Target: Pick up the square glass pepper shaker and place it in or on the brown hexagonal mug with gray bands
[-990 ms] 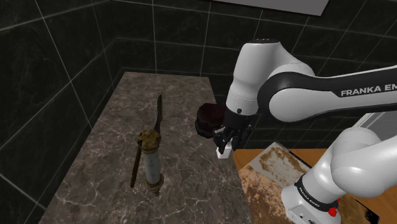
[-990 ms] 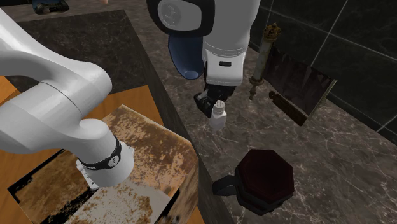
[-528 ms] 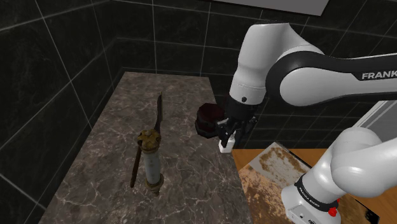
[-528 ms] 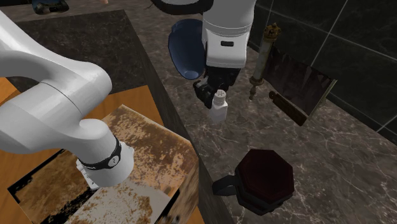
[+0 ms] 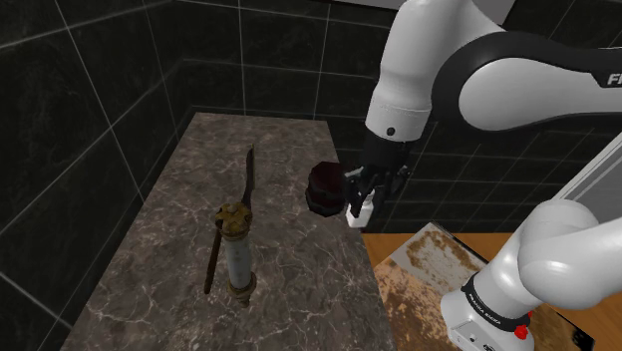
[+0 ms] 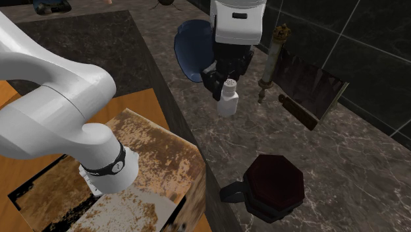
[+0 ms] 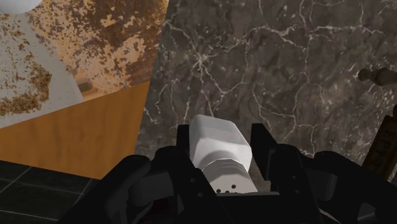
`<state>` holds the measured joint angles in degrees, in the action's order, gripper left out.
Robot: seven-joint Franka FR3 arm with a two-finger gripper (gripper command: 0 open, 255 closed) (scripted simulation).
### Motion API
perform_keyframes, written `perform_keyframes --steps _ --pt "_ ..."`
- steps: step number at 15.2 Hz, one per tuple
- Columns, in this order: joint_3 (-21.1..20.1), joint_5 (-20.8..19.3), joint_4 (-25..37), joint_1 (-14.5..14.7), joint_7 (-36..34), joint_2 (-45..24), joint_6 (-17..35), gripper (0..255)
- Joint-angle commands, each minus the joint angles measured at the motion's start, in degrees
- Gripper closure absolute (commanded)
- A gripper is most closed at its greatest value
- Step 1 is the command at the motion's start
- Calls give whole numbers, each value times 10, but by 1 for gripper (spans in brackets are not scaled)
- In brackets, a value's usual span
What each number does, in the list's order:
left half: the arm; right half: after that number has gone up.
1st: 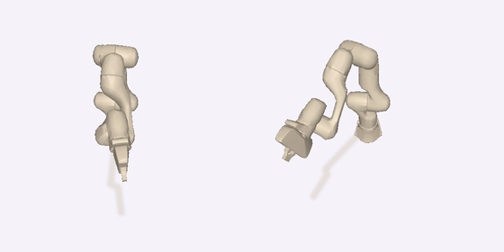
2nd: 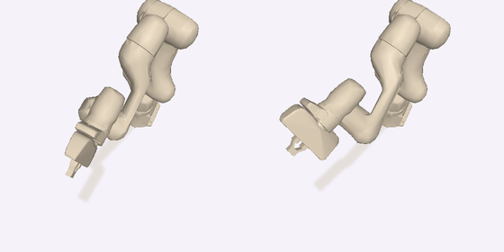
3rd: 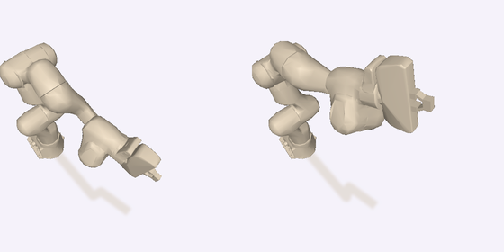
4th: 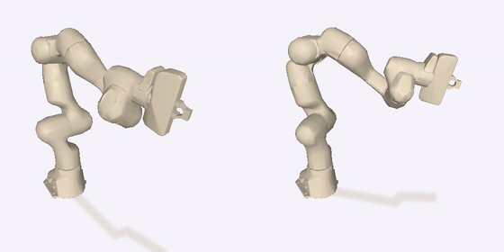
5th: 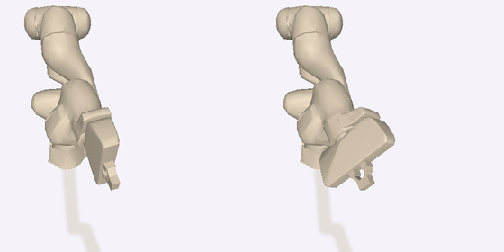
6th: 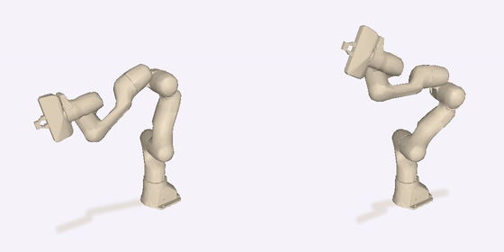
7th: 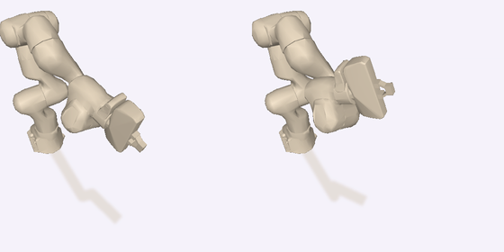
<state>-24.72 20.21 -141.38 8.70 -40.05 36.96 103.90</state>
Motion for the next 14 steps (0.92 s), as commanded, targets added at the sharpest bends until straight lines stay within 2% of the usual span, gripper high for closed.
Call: perform_keyframes --steps 1,8,14 --pt "4 -3 15 -1 -2 3 -18 255" --pt "15 -12 61 -4 -7 4 -65 255" --pt "59 -61 112 -46 53 -67 -58 255"
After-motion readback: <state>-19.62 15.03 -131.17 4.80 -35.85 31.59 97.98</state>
